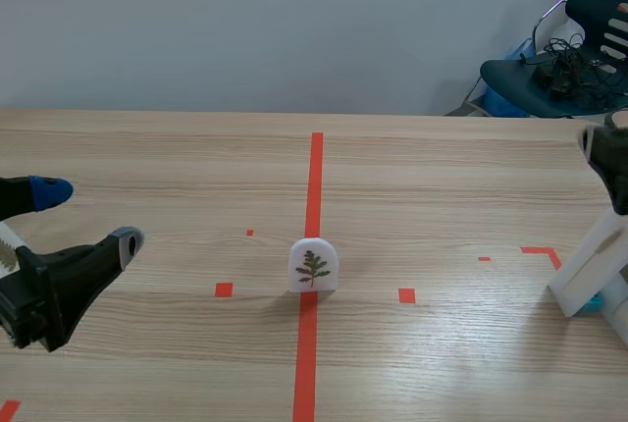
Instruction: Do the leaf sorting experiment
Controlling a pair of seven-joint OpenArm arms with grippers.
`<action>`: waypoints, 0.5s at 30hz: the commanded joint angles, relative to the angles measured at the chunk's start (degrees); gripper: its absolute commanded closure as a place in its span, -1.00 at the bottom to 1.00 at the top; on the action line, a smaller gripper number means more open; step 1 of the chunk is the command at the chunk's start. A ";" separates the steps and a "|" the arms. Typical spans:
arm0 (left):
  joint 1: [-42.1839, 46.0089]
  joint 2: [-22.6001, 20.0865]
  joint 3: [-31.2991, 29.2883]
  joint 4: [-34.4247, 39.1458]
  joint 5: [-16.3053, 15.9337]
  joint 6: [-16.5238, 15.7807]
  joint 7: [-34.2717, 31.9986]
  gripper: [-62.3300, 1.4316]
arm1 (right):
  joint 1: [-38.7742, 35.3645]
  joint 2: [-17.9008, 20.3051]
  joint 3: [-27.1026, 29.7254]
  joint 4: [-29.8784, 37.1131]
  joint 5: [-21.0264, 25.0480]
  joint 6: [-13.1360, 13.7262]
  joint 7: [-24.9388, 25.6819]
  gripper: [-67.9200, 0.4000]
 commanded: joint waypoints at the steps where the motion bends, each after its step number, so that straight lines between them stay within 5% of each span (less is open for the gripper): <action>1: -0.70 -0.48 -0.15 0.63 -0.79 -0.13 -0.92 -1.00 | -0.42 3.45 -0.17 1.92 0.68 -0.46 -0.79 -0.75; 3: -0.83 -0.50 -0.15 0.63 -0.76 -0.13 -0.90 -1.00 | -2.45 6.12 -0.52 4.63 1.31 -0.70 -1.44 -0.97; 7: -0.83 -0.48 -0.15 0.63 -0.76 -0.15 -0.85 -1.00 | -8.33 10.82 -1.92 8.61 6.03 -0.87 -1.25 -1.00; 15: -0.81 -0.55 -0.15 0.63 -0.79 -0.35 0.17 -1.00 | -13.55 11.65 -6.25 10.97 10.93 -0.87 -1.25 -1.00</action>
